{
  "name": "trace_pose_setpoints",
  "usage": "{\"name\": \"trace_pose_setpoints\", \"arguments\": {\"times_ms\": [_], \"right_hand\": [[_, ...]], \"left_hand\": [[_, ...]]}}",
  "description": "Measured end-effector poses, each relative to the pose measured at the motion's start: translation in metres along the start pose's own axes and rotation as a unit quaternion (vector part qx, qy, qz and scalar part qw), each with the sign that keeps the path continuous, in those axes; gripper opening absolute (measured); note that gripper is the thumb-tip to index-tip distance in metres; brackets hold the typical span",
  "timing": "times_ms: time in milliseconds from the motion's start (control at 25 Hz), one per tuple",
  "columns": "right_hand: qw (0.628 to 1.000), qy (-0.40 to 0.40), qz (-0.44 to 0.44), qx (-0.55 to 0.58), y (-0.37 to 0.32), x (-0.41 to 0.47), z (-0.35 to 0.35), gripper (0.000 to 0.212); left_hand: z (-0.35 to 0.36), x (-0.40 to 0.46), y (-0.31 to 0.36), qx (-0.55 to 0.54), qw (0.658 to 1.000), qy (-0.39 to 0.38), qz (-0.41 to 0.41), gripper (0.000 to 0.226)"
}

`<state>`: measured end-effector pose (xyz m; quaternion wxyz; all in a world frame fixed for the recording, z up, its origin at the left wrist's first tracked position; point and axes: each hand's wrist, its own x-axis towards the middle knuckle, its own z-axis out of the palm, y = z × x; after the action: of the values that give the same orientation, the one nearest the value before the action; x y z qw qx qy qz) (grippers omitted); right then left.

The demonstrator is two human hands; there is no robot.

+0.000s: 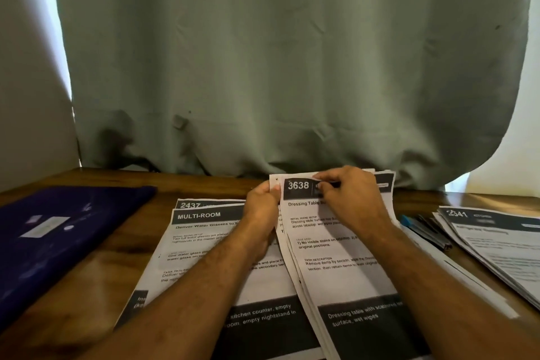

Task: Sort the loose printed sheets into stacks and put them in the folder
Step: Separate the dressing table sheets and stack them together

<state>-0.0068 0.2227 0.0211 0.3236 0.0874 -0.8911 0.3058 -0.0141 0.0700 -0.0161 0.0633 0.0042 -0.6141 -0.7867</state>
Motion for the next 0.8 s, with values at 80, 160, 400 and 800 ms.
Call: {"name": "trace_pose_setpoints", "arguments": {"times_ms": [80,160,400,800], "right_hand": [[1.0,0.018,-0.024,0.005,0.003,-0.008,-0.001,0.017],[0.999,0.039,-0.022,0.014,0.003,-0.013,-0.004,0.017],[0.996,0.09,-0.024,0.011,-0.006,-0.02,-0.005,0.019],[0.995,0.093,0.009,0.031,-0.01,-0.023,-0.009,0.021]], "left_hand": [[-0.005,0.002,-0.004,-0.001,1.0,-0.007,0.004,0.028],[-0.004,0.001,-0.002,-0.009,1.0,-0.007,0.006,0.029],[0.003,-0.012,0.002,-0.022,1.0,-0.008,0.02,0.035],[0.013,-0.03,0.005,-0.001,0.992,-0.077,0.096,0.03]]}}
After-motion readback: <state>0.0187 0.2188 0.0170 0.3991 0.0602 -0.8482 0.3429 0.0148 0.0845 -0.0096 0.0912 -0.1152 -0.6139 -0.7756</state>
